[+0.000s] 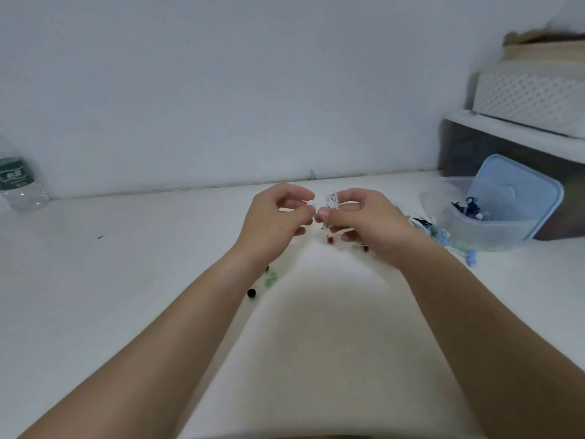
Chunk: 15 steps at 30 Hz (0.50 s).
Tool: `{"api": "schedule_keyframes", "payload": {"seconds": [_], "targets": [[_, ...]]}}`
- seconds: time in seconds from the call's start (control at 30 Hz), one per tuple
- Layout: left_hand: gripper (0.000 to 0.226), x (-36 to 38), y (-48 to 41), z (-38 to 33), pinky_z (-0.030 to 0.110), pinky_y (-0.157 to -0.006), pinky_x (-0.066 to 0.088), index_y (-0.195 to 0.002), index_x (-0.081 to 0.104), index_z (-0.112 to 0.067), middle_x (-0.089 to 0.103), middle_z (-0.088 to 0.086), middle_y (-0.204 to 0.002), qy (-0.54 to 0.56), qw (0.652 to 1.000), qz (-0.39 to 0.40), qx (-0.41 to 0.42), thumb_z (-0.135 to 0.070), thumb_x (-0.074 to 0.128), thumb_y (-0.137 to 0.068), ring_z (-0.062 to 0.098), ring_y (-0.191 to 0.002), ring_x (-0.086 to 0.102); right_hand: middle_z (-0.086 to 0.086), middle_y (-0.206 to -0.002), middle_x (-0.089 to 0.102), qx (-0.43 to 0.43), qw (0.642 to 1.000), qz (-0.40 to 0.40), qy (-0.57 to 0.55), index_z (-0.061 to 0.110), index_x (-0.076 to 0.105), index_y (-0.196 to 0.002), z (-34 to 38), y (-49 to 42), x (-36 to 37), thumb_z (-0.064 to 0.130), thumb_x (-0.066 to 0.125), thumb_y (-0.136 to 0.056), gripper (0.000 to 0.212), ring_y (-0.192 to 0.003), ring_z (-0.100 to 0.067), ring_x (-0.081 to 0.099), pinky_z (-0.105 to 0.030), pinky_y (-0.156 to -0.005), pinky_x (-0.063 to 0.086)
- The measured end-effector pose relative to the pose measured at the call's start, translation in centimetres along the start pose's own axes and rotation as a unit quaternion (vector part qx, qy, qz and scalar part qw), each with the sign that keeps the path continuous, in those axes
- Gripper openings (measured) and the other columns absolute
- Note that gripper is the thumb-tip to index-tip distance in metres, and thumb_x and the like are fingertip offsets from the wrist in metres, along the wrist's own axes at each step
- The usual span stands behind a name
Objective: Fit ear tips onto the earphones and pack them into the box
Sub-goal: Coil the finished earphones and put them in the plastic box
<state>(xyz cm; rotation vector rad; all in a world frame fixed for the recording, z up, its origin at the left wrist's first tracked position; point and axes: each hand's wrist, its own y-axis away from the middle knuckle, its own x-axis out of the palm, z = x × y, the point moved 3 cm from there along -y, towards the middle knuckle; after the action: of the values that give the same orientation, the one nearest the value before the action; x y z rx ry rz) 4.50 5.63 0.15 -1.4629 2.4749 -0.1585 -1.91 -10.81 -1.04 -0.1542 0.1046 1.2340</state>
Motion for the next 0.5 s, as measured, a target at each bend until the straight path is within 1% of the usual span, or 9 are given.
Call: {"api": "schedule_keyframes", "payload": {"seconds": [0.07,0.13,0.17,0.2,0.27,0.3,0.37,0.43,0.5], "targets": [[0.015,2.2,-0.7,-1.0,0.034,-0.078,0.060,-0.097,0.068,-0.020,0.071,0.004,-0.091,-0.011,1.000,-0.004,0.005,-0.017,0.076,-0.084,0.018,-0.085,0.073,-0.008,-0.092,0.078,-0.006,0.999,-0.039,-0.017,0.011,0.064,-0.114,0.6,0.2,-1.8,0.032,0.087,-0.076,0.050,-0.077,-0.016,0.069,-0.033,-0.071,0.053],[0.018,5.1,-1.5,-2.1,0.037,-0.077,0.059,-0.095,0.065,-0.021,0.073,0.008,-0.093,-0.025,1.000,0.003,0.017,-0.021,0.078,-0.082,0.022,-0.085,0.073,-0.009,-0.086,0.077,-0.023,0.996,-0.081,-0.042,0.010,0.067,-0.107,1.3,1.0,-4.5,0.026,0.087,-0.076,0.040,-0.076,-0.019,0.068,-0.039,-0.078,0.055],[0.020,6.3,-2.0,-2.3,0.038,-0.076,0.058,-0.095,0.063,-0.023,0.074,0.008,-0.094,-0.028,0.999,0.003,0.020,-0.023,0.079,-0.082,0.022,-0.085,0.072,-0.007,-0.082,0.076,-0.033,0.994,-0.097,-0.045,0.010,0.068,-0.104,1.4,1.3,-5.5,0.023,0.086,-0.077,0.035,-0.076,-0.020,0.067,-0.038,-0.078,0.055],[0.023,7.8,-2.4,-2.7,0.037,-0.074,0.057,-0.096,0.061,-0.025,0.073,0.007,-0.093,-0.027,0.999,0.006,0.026,-0.024,0.079,-0.082,0.021,-0.082,0.071,-0.004,-0.078,0.075,-0.040,0.991,-0.116,-0.044,0.010,0.069,-0.102,1.6,1.6,-6.9,0.021,0.085,-0.077,0.031,-0.075,-0.019,0.067,-0.034,-0.075,0.056],[0.028,11.5,-3.3,-3.5,0.032,-0.070,0.054,-0.099,0.057,-0.028,0.071,0.002,-0.090,-0.035,0.998,0.014,0.049,-0.025,0.078,-0.082,0.015,-0.077,0.067,0.001,-0.075,0.072,-0.042,0.986,-0.157,-0.041,0.012,0.070,-0.102,1.8,2.6,-10.3,0.018,0.085,-0.077,0.029,-0.070,-0.014,0.065,-0.026,-0.068,0.055],[0.026,13.1,-3.7,-3.8,0.028,-0.068,0.051,-0.099,0.057,-0.028,0.069,-0.001,-0.088,-0.049,0.997,0.019,0.062,-0.025,0.077,-0.082,0.012,-0.075,0.065,0.002,-0.075,0.071,-0.032,0.983,-0.175,-0.037,0.014,0.069,-0.102,1.7,2.8,-11.8,0.018,0.085,-0.078,0.029,-0.068,-0.012,0.065,-0.024,-0.067,0.055],[0.019,16.8,-4.6,-4.2,0.021,-0.063,0.045,-0.096,0.062,-0.025,0.068,-0.005,-0.083,-0.073,0.993,0.042,0.080,-0.027,0.077,-0.084,0.008,-0.073,0.063,-0.001,-0.079,0.072,-0.014,0.979,-0.205,-0.009,0.015,0.071,-0.104,1.3,3.5,-15.2,0.020,0.085,-0.078,0.030,-0.068,-0.013,0.064,-0.027,-0.069,0.055],[0.017,19.6,-5.6,-4.4,0.018,-0.060,0.044,-0.090,0.063,-0.023,0.066,-0.007,-0.079,-0.085,0.991,0.062,0.083,-0.027,0.079,-0.083,0.007,-0.071,0.062,-0.007,-0.085,0.073,0.005,0.973,-0.228,0.024,0.013,0.073,-0.109,0.8,3.5,-17.8,0.022,0.085,-0.078,0.035,-0.069,-0.017,0.061,-0.030,-0.068,0.053],[0.020,22.2,-6.6,-4.5,0.022,-0.066,0.048,-0.085,0.062,-0.024,0.067,-0.008,-0.078,-0.100,0.989,0.072,0.085,-0.028,0.081,-0.082,0.010,-0.075,0.065,-0.008,-0.086,0.073,0.015,0.966,-0.253,0.059,0.011,0.073,-0.110,0.2,3.4,-20.3,0.023,0.085,-0.079,0.036,-0.069,-0.015,0.062,-0.028,-0.066,0.052]]}}
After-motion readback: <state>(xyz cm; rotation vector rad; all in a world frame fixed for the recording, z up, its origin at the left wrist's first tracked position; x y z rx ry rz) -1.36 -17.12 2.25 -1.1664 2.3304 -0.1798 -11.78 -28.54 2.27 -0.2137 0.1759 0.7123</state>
